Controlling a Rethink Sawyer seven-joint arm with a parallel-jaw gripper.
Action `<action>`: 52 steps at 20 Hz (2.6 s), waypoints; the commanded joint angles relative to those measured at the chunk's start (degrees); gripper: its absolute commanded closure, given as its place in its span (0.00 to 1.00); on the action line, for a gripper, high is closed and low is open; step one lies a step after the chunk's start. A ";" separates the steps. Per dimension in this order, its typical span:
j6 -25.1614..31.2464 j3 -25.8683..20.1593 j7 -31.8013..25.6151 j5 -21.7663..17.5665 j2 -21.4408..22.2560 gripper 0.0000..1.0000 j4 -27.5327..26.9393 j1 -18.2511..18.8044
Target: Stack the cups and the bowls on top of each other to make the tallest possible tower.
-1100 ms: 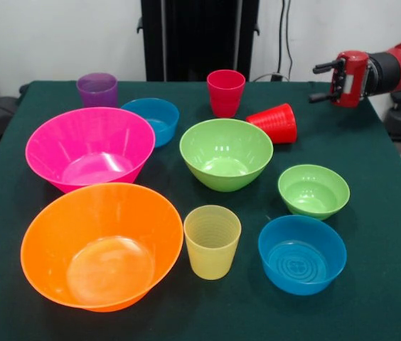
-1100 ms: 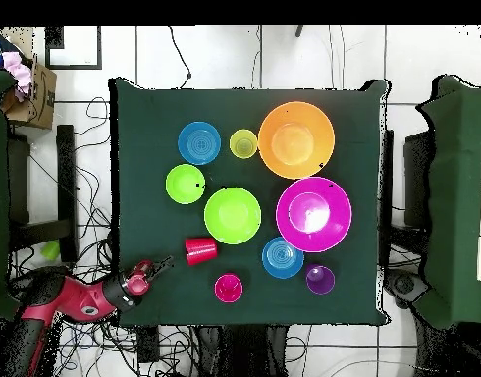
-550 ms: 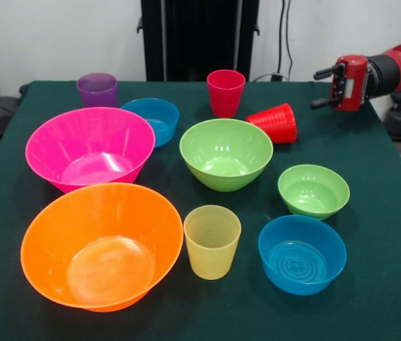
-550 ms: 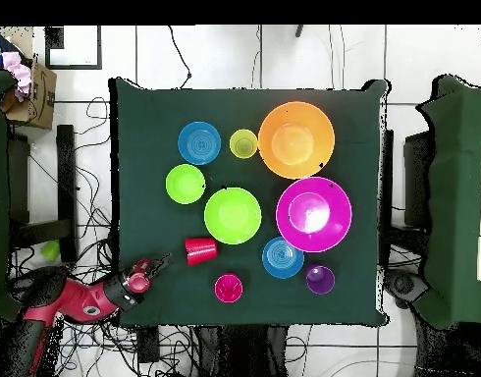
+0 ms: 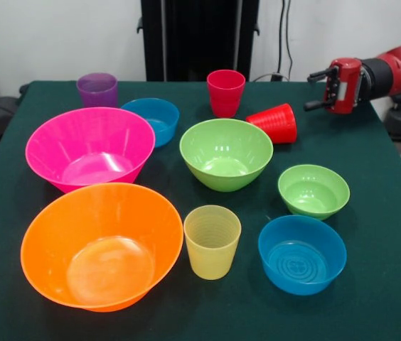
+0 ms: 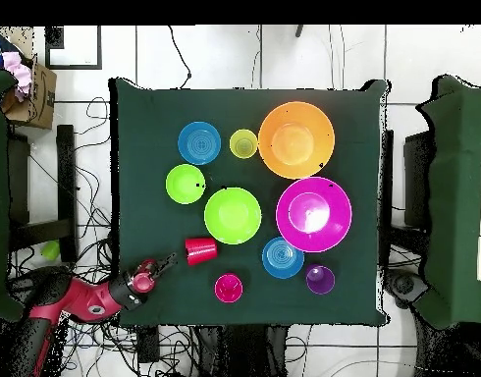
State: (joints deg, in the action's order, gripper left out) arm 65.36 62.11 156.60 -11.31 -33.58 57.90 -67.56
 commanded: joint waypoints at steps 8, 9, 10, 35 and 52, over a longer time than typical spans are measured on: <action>-3.80 -7.05 8.19 1.26 -2.53 0.00 -4.84 2.06; -3.83 -6.99 8.33 1.24 -2.66 0.00 -4.87 2.05; -3.85 -6.93 8.48 1.22 -2.79 0.00 -4.90 2.04; -8.36 -7.57 10.16 1.24 -3.48 0.00 -3.96 2.85; -8.81 -5.94 11.97 -0.16 -3.98 0.00 -1.89 2.85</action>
State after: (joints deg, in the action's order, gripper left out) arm 65.23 62.12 156.61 -11.27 -36.01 57.80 -65.94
